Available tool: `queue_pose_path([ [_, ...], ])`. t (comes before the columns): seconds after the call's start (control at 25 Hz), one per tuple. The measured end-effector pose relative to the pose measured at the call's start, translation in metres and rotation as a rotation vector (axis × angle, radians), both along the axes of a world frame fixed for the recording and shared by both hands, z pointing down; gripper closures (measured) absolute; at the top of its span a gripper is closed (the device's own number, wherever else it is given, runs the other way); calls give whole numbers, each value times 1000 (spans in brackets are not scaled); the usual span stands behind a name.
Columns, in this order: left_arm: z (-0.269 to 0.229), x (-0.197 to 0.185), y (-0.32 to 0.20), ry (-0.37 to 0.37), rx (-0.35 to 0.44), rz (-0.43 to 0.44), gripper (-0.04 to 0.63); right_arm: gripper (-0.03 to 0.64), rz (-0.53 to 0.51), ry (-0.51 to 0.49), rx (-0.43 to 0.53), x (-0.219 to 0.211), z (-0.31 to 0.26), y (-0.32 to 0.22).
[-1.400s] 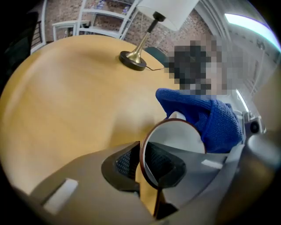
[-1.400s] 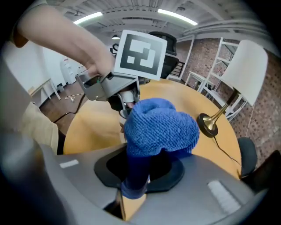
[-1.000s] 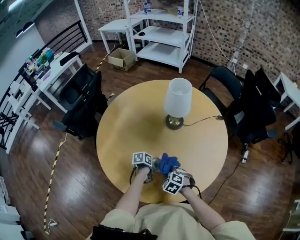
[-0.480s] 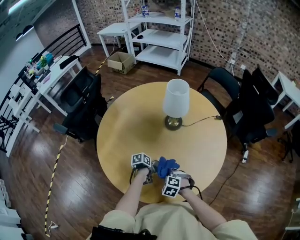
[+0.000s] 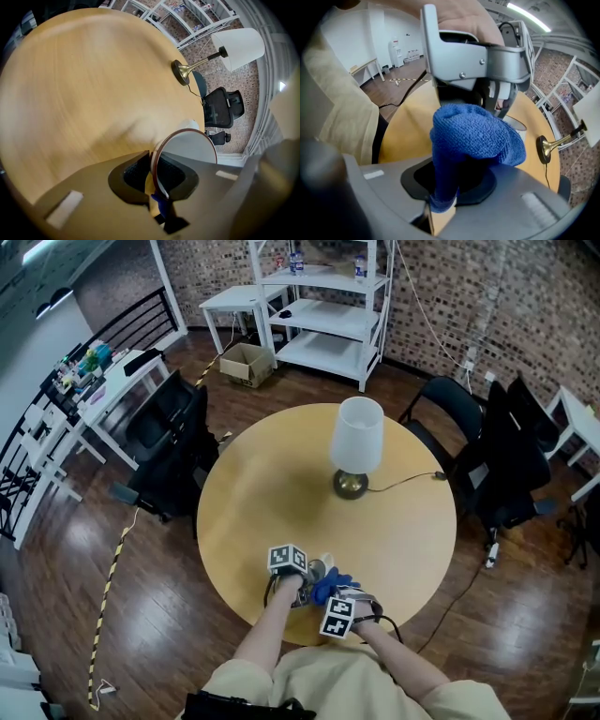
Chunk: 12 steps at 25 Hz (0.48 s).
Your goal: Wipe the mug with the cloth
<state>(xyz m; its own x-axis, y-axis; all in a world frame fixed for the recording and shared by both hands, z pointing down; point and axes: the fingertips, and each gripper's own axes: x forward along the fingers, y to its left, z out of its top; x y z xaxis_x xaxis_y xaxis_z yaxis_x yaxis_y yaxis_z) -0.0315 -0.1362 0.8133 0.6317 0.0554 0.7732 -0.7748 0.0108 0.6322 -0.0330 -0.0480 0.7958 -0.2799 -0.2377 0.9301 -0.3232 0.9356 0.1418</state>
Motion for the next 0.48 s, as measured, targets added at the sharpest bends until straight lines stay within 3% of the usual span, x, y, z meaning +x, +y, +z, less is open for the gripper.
queue_pose_path([
  [0.2, 0, 0, -1, -7, 15, 14, 572, 538, -13, -5, -28, -7, 9, 3],
  [0.32, -1, 1, 0, -5, 24, 48, 571, 538, -24, -58, -44, -6, 3, 8],
  [0.4, -2, 2, 2, -15, 59, 134, 571, 537, -19, -125, -67, 0, -8, 18],
  [0.48, -3, 5, 6, -38, 119, 277, 571, 537, 14, -196, -93, 11, -20, 28],
])
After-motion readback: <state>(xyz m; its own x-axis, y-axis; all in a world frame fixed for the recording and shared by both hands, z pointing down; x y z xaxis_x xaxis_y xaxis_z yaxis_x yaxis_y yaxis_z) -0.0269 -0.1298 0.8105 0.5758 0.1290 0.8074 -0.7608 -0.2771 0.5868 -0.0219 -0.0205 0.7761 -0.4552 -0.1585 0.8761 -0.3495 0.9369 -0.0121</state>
